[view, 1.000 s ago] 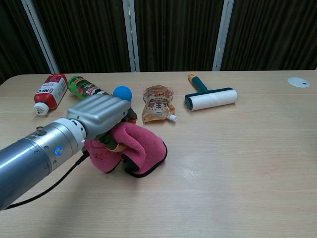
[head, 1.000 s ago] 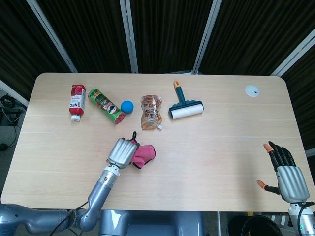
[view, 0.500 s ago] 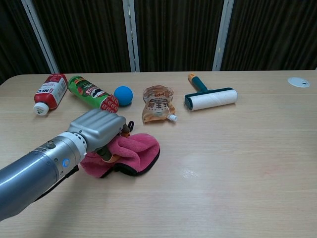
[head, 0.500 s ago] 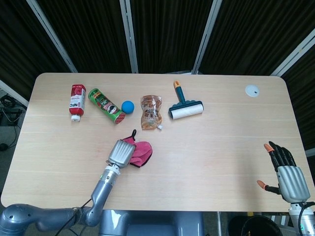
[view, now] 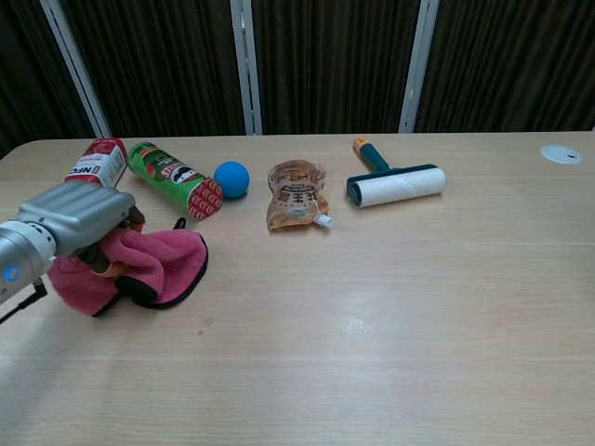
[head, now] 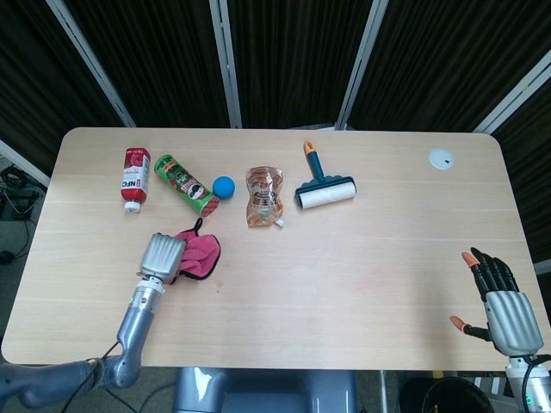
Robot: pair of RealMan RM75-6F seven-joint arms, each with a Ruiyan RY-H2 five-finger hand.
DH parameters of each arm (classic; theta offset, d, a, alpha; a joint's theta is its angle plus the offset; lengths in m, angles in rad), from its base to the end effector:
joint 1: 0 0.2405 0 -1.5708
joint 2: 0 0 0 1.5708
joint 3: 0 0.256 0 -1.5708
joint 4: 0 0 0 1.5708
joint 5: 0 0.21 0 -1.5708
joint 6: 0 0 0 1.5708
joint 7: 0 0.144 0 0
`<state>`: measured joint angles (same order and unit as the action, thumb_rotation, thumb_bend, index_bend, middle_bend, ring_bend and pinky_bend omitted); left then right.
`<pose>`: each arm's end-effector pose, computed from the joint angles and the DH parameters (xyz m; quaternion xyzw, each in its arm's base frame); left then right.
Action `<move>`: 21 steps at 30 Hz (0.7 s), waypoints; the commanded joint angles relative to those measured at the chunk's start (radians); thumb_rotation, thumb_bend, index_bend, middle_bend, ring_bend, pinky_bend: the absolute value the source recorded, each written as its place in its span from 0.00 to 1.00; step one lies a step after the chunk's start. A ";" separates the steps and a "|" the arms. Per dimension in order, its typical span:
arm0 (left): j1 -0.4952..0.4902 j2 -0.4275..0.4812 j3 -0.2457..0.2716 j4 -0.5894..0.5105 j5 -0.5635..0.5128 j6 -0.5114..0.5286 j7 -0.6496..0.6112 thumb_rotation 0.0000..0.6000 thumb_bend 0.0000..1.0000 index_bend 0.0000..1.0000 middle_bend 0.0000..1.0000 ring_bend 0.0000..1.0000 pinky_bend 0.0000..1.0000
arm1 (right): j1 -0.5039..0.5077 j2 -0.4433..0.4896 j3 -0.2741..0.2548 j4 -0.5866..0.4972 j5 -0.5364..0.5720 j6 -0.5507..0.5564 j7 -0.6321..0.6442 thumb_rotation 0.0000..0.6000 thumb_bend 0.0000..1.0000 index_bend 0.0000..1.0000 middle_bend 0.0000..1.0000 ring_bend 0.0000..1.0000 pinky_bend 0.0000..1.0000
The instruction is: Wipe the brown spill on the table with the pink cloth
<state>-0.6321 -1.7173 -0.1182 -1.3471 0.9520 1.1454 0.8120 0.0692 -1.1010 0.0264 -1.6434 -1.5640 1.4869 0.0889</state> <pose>-0.2042 0.3170 -0.0455 -0.7419 -0.3012 -0.2219 0.5565 -0.3022 -0.1706 0.1554 0.5943 -0.4152 0.4181 0.5474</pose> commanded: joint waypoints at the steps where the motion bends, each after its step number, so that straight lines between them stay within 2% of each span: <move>1: 0.023 0.049 0.000 -0.007 -0.006 0.001 -0.035 1.00 0.56 0.86 0.65 0.57 0.54 | 0.001 -0.002 0.001 -0.001 0.002 -0.001 -0.006 1.00 0.01 0.00 0.00 0.00 0.06; 8: 0.033 0.066 0.007 -0.014 0.006 -0.012 -0.070 1.00 0.56 0.86 0.65 0.57 0.54 | 0.002 -0.006 0.001 -0.003 0.000 -0.003 -0.018 1.00 0.01 0.00 0.00 0.00 0.06; 14: 0.007 -0.007 0.011 -0.028 0.027 -0.019 -0.045 1.00 0.56 0.86 0.65 0.57 0.54 | 0.002 -0.005 0.003 -0.003 0.002 -0.001 -0.013 1.00 0.01 0.00 0.00 0.00 0.06; 21: -0.035 -0.149 0.005 -0.012 0.030 -0.019 0.019 1.00 0.56 0.86 0.65 0.57 0.54 | 0.000 -0.002 0.004 -0.001 0.003 0.001 -0.001 1.00 0.01 0.00 0.00 0.00 0.06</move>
<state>-0.6527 -1.8306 -0.1095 -1.3680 0.9820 1.1237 0.8096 0.0696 -1.1028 0.0302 -1.6443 -1.5609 1.4880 0.0874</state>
